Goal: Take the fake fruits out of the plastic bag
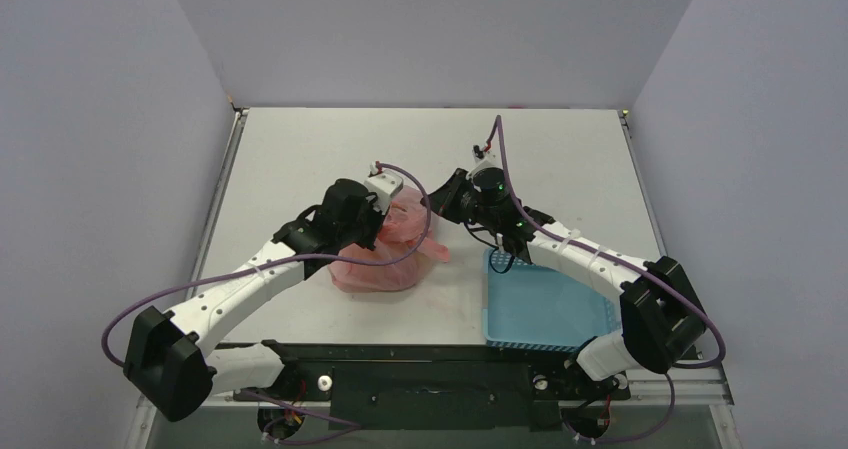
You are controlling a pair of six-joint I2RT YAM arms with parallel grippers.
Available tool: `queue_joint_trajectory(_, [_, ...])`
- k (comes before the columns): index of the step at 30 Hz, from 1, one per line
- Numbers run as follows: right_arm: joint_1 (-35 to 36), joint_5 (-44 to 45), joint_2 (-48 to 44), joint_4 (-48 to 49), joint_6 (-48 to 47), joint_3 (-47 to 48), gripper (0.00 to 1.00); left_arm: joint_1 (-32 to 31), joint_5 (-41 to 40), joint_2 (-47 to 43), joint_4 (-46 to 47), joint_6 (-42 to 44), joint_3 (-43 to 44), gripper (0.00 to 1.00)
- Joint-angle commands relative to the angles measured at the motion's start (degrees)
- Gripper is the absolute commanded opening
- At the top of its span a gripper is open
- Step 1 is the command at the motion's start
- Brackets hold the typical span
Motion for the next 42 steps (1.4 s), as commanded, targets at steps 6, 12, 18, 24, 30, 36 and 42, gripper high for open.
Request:
queue_joint_trajectory(6, [-5.28,7.16,-5.74,-9.69,-11.11,2.27,0.0,-0.18,-14.3,-17.76,11.44,2.23,-7.77,0.0])
queue_joint_trajectory(12, [-3.18,4.42,-7.18,-11.77,-15.74,3.75,0.2,-0.99,-13.32,-19.67,12.36,2.83,-8.34,0.0])
queue_joint_trajectory(18, [1.31,10.68,-12.29,-16.39,-18.87,4.05,0.46,-1.78,-13.85,-20.45,13.17,2.86,-8.78,0.0])
queue_joint_trajectory(24, [5.92,13.32,-16.14,-5.98,-8.1,-2.63,0.6,-1.87,-13.42,-20.3,12.87,2.94,-8.7,0.0])
queue_joint_trajectory(30, [9.64,12.03,-11.29,9.17,2.43,-6.06,0.64,-2.17,-12.36,-20.75,13.25,3.11,-9.18,0.0])
queue_joint_trajectory(36, [11.52,11.2,-7.3,10.86,5.38,-4.81,0.63,-2.34,-11.97,-20.63,13.2,3.56,-9.26,0.0])
queue_joint_trajectory(42, [12.44,15.86,-2.28,5.95,6.84,-0.8,0.56,-3.45,-12.22,-22.25,14.12,4.08,-10.41,0.0])
